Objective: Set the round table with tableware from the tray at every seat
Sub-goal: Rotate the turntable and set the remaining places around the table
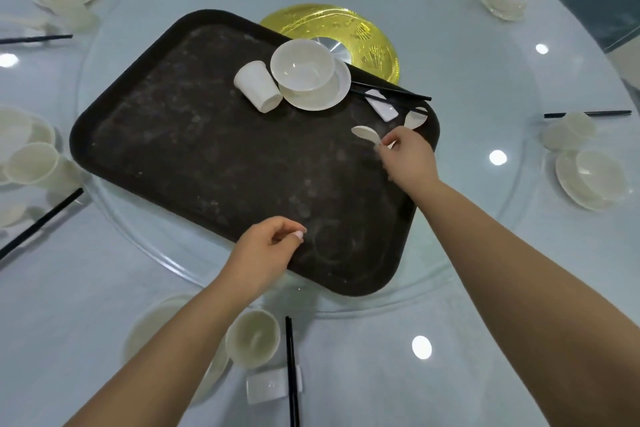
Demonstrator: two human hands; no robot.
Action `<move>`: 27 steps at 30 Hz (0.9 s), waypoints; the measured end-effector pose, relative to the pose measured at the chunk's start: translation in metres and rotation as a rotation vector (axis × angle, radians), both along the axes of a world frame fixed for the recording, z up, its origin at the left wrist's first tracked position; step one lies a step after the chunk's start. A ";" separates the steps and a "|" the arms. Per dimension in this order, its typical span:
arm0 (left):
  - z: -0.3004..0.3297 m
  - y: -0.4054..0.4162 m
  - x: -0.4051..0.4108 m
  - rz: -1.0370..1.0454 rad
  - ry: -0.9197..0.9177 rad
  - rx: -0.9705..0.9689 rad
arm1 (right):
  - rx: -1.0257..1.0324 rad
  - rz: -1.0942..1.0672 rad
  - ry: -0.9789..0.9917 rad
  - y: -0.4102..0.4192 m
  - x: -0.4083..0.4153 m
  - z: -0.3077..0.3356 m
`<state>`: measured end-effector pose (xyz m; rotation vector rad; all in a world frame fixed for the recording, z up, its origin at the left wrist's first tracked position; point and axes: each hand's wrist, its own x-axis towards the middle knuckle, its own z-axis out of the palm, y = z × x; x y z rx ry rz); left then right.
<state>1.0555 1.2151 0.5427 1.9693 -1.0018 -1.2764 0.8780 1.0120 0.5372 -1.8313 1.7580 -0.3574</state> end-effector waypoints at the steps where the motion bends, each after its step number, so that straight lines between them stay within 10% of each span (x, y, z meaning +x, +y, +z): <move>1: 0.003 0.004 -0.002 0.014 0.025 -0.011 | 0.041 -0.027 -0.104 0.015 0.001 0.003; 11: 0.027 0.079 -0.029 0.072 0.181 0.035 | 0.428 -0.091 -0.636 0.198 0.005 0.045; 27: 0.009 0.233 -0.041 0.159 0.274 0.262 | 0.843 0.064 -0.488 0.365 0.015 0.004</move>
